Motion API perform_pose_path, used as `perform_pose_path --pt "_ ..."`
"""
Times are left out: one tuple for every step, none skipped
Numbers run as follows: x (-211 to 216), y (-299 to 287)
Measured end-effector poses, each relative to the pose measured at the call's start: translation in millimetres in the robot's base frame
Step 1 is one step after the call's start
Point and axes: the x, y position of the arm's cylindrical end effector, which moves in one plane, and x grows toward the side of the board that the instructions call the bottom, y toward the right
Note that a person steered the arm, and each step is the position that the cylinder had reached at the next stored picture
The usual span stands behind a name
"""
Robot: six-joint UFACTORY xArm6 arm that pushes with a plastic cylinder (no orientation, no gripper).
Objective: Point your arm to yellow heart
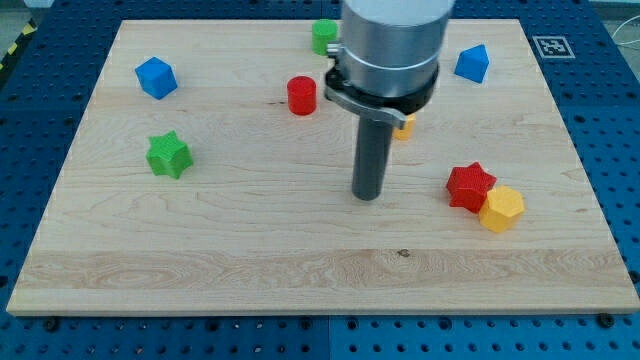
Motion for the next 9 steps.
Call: perform_pose_path --pt "-27 -6" --pt "-59 -6" --pt "-88 -6" --pt "-100 -6" --pt "-104 -4" --pt "-104 -3" --pt "-104 -3" --pt "-104 -3" --pt "-104 3"
